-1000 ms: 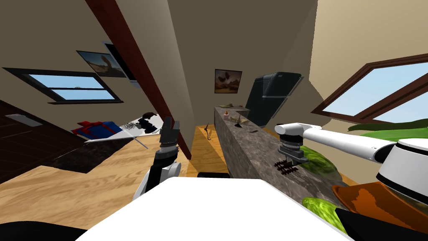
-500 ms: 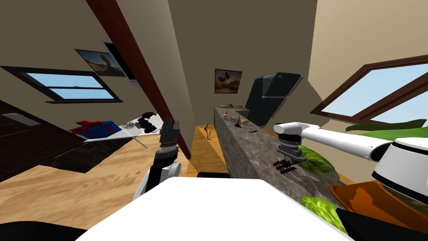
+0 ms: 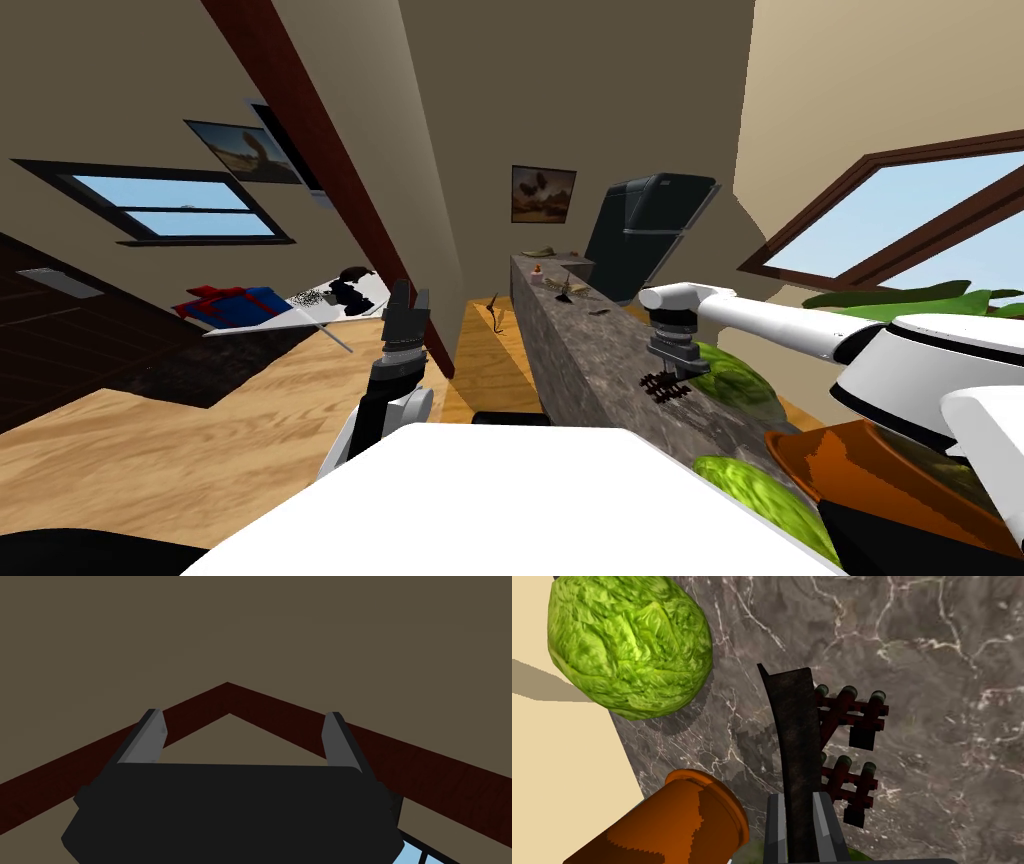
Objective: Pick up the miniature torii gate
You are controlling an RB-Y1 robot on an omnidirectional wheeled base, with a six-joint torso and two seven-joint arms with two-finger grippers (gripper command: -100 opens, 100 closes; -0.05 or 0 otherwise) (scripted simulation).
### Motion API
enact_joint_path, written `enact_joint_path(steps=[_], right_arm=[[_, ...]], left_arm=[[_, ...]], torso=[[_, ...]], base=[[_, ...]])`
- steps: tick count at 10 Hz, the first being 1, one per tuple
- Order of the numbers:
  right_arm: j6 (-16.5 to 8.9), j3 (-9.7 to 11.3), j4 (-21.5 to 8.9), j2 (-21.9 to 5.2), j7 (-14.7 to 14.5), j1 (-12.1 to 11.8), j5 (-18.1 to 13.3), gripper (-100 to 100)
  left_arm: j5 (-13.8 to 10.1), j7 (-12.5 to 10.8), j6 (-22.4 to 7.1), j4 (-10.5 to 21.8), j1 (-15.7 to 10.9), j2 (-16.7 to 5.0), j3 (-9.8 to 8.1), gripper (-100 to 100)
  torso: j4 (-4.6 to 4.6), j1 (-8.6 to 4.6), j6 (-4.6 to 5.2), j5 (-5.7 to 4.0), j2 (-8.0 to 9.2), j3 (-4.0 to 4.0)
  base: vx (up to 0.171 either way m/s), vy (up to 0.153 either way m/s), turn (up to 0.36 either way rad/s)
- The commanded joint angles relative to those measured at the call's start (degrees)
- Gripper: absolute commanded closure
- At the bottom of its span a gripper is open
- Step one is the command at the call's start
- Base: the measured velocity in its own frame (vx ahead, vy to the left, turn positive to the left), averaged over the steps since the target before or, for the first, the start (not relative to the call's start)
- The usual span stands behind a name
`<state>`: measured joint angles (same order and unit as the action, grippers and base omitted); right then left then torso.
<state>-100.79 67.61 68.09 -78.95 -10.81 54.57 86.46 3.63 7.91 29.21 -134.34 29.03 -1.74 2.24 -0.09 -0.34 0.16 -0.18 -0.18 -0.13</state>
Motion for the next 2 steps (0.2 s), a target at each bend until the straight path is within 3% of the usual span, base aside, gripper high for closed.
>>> enact_joint_path(steps=[1,2], right_arm=[[0.0,0.0,0.0,0.0,0.0,0.0,0.0,100],[-0.27,-0.04,0.05,0.08,0.24,0.14,0.01,0]], left_arm=[[0.0,0.0,0.0,0.0,0.0,0.0,0.0,0],[0.0,0.0,0.0,0.0,0.0,0.0,0.0,0]], torso=[[0.0,0.0,0.0,0.0,0.0,0.0],[-0.02,0.09,0.04,0.01,-0.03,-0.02]], base=[[-0.013,-0.026,0.012],[0.0,0.0,0.0]])
